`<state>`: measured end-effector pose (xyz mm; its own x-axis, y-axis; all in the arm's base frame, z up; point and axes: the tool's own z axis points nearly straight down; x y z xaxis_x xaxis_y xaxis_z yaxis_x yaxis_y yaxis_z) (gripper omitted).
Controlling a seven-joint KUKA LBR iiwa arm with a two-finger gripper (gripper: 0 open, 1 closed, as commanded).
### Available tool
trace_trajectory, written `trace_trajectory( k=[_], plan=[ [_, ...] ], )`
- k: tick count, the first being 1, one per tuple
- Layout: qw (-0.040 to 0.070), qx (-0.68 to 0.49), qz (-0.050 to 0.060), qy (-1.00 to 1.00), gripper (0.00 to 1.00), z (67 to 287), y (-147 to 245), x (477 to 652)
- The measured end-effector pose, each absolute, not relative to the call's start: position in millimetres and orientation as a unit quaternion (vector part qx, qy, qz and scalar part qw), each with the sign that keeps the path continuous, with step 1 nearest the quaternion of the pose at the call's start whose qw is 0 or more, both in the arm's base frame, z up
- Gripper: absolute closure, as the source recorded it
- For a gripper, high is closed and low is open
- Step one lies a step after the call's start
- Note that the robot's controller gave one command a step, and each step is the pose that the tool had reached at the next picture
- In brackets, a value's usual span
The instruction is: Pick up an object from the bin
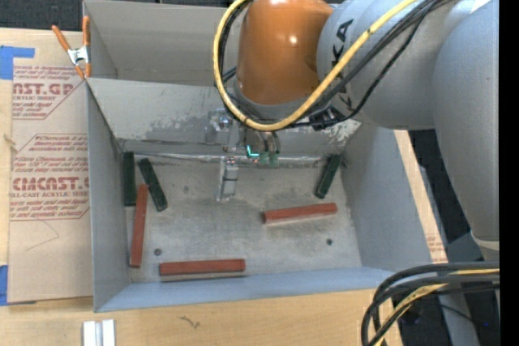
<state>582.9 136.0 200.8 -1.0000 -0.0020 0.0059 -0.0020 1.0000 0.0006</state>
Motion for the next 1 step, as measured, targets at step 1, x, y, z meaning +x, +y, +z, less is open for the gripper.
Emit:
trace_trajectory(
  k=[1],
  plan=[
    [0.004, -0.033, 0.002, -0.999, 0.00, 79.4, 25.8, 550.5]
  ],
)
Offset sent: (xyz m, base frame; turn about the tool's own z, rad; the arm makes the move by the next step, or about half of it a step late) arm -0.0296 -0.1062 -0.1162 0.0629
